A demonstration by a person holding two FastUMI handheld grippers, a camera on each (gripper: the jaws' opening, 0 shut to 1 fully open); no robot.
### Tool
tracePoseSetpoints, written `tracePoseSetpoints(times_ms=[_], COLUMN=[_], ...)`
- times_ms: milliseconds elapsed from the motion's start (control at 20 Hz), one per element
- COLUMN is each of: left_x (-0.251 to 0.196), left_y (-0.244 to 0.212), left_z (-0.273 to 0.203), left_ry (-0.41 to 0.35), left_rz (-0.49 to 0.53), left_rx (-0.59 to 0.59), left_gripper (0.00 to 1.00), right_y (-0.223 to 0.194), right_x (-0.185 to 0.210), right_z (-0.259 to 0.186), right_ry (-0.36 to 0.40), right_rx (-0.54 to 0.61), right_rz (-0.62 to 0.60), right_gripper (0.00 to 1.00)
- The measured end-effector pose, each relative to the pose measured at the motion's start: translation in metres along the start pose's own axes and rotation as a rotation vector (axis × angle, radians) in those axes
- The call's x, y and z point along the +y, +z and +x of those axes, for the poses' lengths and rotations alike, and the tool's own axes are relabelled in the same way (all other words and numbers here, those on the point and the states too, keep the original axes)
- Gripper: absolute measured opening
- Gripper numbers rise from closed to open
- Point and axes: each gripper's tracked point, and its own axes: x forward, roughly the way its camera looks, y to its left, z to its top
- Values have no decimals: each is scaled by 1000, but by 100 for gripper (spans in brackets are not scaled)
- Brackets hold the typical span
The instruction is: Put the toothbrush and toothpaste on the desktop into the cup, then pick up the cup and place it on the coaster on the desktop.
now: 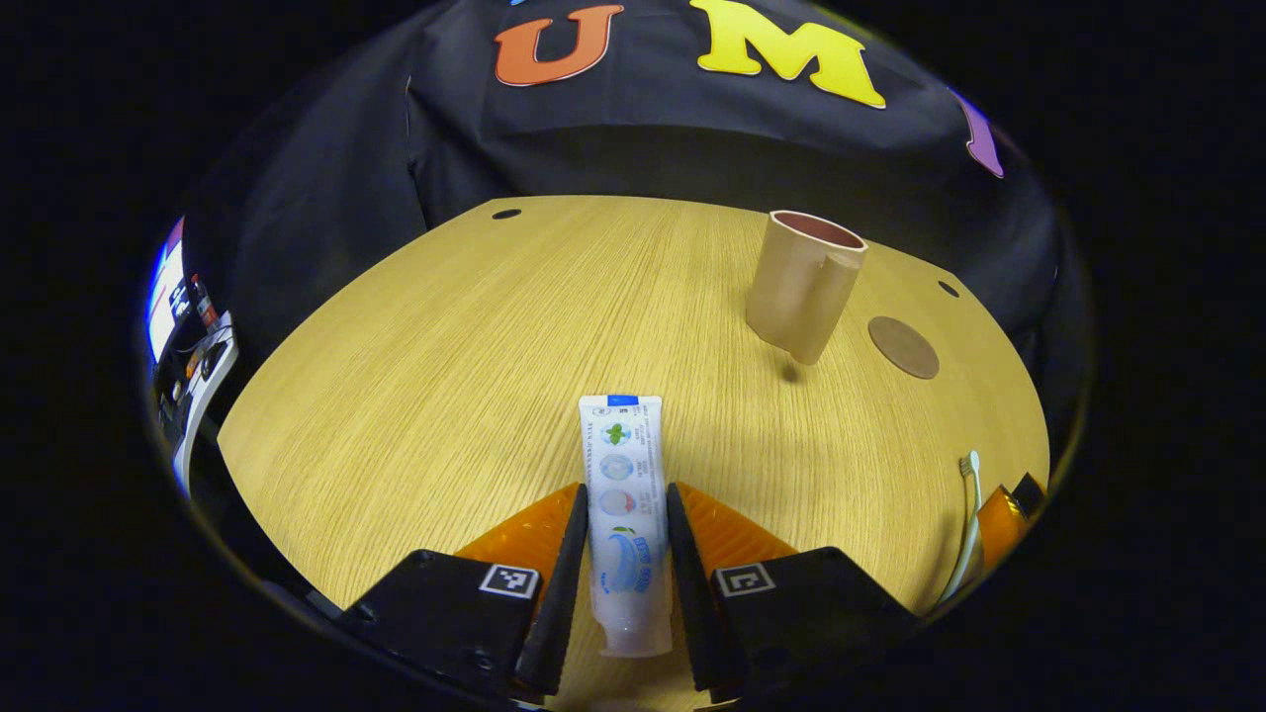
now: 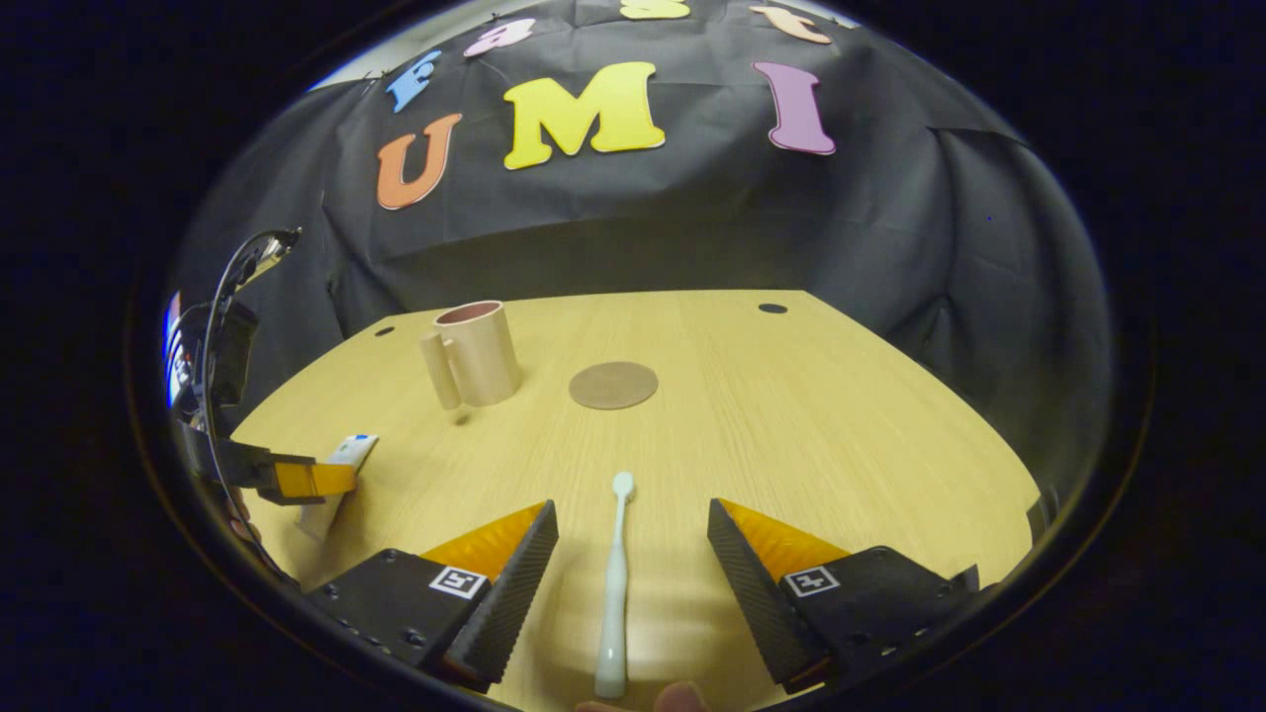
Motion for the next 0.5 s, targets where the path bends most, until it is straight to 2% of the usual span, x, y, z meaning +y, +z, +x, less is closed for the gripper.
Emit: tracePoseSetpoints(times_ms=[100, 150, 300, 500], left_x=[-4, -12, -19, -25], left_y=[1, 10, 35, 52], left_z=[-6, -15, -45, -67], left_ry=[-38, -72, -87, -100], left_rz=[-30, -45, 15, 60], left_rx=[-12, -55, -184, -275], left_gripper=[48, 46, 43, 42], right_y=[0, -2, -7, -13], right_x=[0, -1, 5, 14], right_z=[0, 1, 3, 5], right_ry=[-2, -3, 7, 15], right_rx=[1, 4, 19, 33], right_rz=[-4, -4, -22, -50], right_gripper=[92, 93, 93, 93])
